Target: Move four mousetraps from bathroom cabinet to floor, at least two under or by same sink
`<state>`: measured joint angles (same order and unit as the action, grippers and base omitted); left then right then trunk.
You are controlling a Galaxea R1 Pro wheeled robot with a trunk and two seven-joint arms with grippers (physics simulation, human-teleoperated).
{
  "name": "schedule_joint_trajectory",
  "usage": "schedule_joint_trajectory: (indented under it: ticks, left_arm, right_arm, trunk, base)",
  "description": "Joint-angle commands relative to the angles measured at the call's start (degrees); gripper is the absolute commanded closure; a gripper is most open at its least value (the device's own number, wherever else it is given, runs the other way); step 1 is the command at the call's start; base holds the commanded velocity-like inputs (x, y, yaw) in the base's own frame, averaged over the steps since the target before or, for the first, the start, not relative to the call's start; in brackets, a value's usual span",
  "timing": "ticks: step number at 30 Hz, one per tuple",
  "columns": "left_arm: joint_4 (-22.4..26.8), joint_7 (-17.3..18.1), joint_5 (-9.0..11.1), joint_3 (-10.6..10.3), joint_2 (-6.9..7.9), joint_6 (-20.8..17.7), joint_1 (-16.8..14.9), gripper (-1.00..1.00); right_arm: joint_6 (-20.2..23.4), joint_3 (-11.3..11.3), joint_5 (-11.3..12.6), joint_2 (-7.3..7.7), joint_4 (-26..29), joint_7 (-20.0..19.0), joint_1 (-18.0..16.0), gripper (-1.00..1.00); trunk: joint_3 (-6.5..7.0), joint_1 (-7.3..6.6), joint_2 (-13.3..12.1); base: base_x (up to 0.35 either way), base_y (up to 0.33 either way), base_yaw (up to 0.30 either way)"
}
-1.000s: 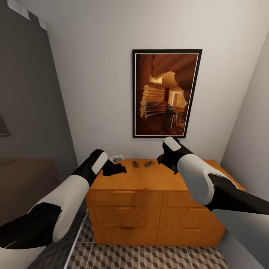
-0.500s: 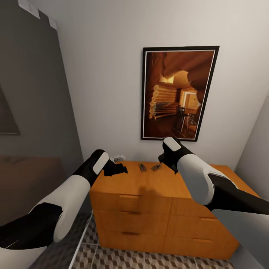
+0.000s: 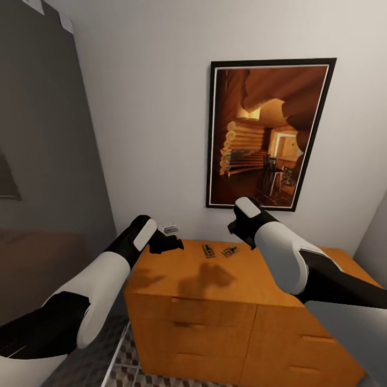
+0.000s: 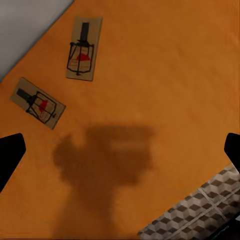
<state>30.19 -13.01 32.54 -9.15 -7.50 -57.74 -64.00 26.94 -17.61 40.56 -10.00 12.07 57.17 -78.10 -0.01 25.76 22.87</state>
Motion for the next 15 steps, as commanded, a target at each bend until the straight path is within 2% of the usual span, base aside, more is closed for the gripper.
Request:
schedule_joint_trajectory:
  ticks: [1,4,5,10,15]
  left_arm:
    - [0.04,-0.52,0.59,-0.23,0.03,-0.10,-0.03,-1.00]
    - [0.04,-0.50,0.59,-0.24,-0.02,-0.10,-0.02,-1.00]
    - [0.04,-0.48,0.59,-0.25,-0.03,-0.10,-0.02,-1.00]
    - [0.04,-0.45,0.59,-0.25,-0.11,-0.10,0.00,-1.00]
    - [0.04,-0.44,0.59,-0.25,-0.43,-0.10,0.01,-1.00]
  right_arm:
    - [0.50,0.14,0.40,0.00,0.14,0.31,0.03,-1.00]
    - [0.49,0.13,2.08,0.00,0.14,0.24,0.07,-1.00]
    - [0.47,0.15,3.60,0.00,0.14,0.20,0.09,-1.00]
    - [0.41,0.23,7.51,0.00,0.14,0.19,0.14,-1.00]
    - [0.40,0.27,9.39,0.00,0.14,0.21,0.24,-1.00]
  trunk:
    - [-0.05,0.03,0.05]
    - [-0.11,0.03,0.05]
    - [-0.12,0.03,0.05]
    - [-0.16,0.03,0.05]
    - [-0.17,0.03,0.05]
  base:
    - [0.043,0.000,0.179]
    - [0.025,0.000,0.164]
    - [0.011,0.000,0.089]
    - [0.006,0.000,0.048]
    - [0.002,0.000,0.016]
